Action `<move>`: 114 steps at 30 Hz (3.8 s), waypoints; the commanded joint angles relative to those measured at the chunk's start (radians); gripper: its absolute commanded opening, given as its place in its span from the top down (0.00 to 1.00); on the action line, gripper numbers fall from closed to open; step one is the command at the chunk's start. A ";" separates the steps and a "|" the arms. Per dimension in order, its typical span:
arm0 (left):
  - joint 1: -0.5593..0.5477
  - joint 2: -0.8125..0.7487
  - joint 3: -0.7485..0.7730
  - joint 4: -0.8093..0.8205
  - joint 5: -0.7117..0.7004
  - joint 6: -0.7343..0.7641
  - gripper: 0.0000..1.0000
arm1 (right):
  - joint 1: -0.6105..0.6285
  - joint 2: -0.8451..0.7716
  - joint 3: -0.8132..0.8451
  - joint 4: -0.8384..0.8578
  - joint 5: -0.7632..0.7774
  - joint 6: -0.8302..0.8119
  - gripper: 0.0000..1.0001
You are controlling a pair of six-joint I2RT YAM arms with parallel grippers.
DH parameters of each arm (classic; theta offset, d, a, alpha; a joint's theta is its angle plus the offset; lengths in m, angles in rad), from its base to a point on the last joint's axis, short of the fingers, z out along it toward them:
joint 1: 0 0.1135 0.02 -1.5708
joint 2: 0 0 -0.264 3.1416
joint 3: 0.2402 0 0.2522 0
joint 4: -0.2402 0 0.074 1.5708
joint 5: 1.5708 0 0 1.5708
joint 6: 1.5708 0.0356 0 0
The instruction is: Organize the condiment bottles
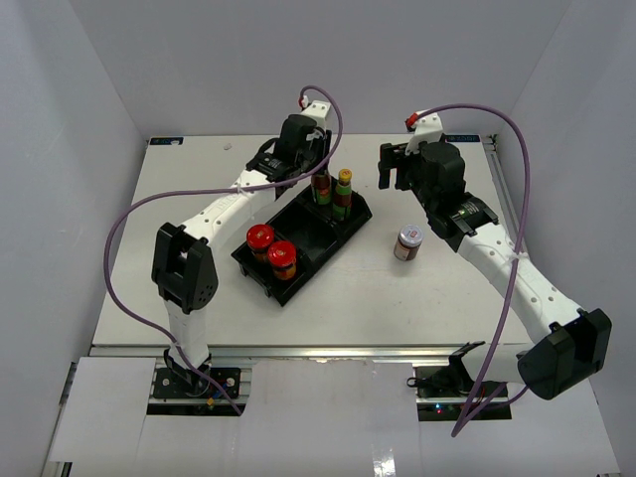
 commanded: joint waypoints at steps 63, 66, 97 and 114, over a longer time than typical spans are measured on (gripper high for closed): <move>-0.031 -0.570 -0.457 -0.025 -0.321 -0.111 0.02 | -0.075 0.177 -0.122 -0.347 0.058 0.272 0.11; -0.026 -0.588 -0.489 -0.028 -0.328 -0.120 0.02 | -0.080 0.189 -0.146 -0.343 0.064 0.268 0.11; -0.024 -0.618 -0.439 -0.124 -0.314 -0.176 0.02 | -0.112 0.250 -0.199 -0.285 0.028 0.205 0.68; -0.015 -0.662 -0.273 -0.298 -0.286 -0.194 0.02 | 0.263 0.214 0.233 -0.402 0.001 0.174 0.92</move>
